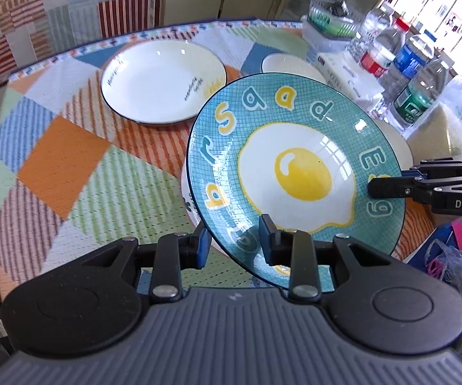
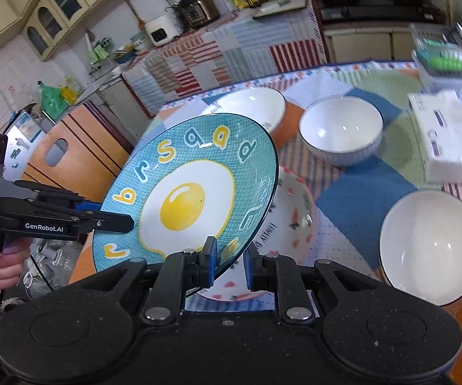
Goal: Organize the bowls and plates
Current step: 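Carry the blue egg plate over the bunny plate and lower it on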
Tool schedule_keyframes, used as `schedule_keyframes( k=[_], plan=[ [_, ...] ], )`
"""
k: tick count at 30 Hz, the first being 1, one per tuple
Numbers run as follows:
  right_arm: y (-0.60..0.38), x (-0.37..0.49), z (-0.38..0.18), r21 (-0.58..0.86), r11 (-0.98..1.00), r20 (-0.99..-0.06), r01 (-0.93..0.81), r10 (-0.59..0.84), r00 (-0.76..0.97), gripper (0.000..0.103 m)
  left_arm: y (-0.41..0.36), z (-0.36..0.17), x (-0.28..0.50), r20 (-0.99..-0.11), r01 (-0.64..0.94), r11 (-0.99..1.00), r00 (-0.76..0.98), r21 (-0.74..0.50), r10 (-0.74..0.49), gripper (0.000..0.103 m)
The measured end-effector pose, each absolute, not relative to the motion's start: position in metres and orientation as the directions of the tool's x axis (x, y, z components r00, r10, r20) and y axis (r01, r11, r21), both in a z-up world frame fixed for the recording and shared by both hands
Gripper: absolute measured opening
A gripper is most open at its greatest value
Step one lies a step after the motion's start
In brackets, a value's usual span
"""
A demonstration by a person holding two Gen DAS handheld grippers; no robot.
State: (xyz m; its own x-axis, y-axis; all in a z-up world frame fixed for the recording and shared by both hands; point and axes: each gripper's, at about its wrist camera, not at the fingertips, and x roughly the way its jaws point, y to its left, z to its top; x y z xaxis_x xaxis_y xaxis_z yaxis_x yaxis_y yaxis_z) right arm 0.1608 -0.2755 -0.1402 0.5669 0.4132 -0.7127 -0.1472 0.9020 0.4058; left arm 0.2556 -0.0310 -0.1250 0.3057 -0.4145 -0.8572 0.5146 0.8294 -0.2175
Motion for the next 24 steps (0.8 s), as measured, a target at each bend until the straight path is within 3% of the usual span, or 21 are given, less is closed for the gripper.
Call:
schedule_keyframes(
  k=[10, 24],
  plan=[
    [-0.289, 0.175, -0.186, 0.437, 0.895, -0.756, -0.087, 0.418, 0.504, 0.022, -0.044, -0.169, 0.275, -0.901, 0.468, 0.850, 0.214, -0.243, -0.376, 0.030],
    [-0.272, 0.188, -0.202, 0.354, 0.930, -0.808, -0.097, 0.356, 0.470, 0.025, -0.044, -0.200, 0.291, -0.936, 0.360, 0.903, 0.166, -0.235, -0.310, 0.032]
  ],
)
